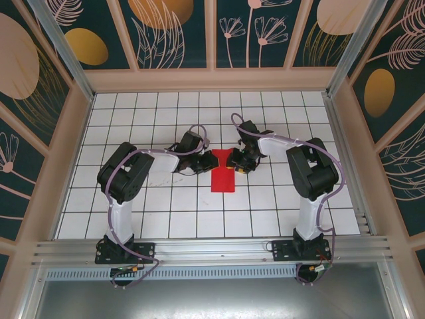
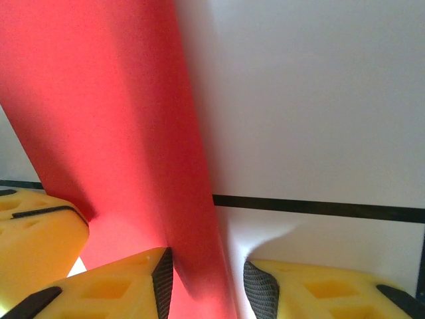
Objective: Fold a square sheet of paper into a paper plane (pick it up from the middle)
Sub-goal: Hold the square sheet of paper at the center of the table.
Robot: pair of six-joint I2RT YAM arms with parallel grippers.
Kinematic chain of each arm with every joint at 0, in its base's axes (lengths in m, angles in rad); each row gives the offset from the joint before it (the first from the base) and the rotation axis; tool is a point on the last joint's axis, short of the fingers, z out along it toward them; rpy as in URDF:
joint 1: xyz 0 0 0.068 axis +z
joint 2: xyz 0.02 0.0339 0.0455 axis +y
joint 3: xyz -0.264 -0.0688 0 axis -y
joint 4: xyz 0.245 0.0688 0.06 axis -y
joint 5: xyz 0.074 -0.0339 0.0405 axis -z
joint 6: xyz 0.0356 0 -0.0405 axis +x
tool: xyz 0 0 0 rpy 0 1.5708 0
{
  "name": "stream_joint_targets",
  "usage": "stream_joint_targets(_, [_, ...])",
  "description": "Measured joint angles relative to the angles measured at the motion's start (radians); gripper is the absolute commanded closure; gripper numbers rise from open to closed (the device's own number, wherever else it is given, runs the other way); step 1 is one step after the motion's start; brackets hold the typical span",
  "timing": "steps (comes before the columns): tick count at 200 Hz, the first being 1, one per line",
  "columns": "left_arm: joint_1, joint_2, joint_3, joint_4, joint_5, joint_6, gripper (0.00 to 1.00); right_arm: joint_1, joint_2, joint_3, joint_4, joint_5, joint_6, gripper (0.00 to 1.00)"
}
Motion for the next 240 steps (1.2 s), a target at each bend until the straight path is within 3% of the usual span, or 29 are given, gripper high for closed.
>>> stream_joint_targets(38, [-0.002,0.006,0.021,-0.044,-0.012,0.002,1.0,0.0,0.0,0.0,0.0,0.0,0.0,0.57])
stream_joint_targets(96, [-0.004,0.006,0.021,-0.049,-0.03,0.017,1.0,0.021,-0.106,-0.087,0.112,0.039,-0.026,0.5])
stream_joint_targets(136, [-0.005,0.002,0.012,-0.042,-0.037,0.032,1.0,-0.002,-0.232,-0.136,0.138,0.154,-0.03,0.49])
stream_joint_targets(153, [-0.007,0.001,0.011,-0.041,-0.045,0.039,1.0,-0.007,-0.294,-0.135,0.162,0.165,-0.023,0.56])
stream_joint_targets(200, [-0.011,-0.003,0.005,-0.034,-0.056,0.042,1.0,0.043,-0.247,-0.094,0.234,0.116,0.015,0.96])
stream_joint_targets(212, [-0.012,-0.004,0.004,-0.033,-0.059,0.042,1.0,0.056,-0.203,-0.079,0.248,0.099,0.024,1.0])
stream_joint_targets(240, [-0.012,-0.004,0.001,-0.027,-0.06,0.043,1.0,0.077,-0.122,-0.069,0.266,0.069,0.043,1.0])
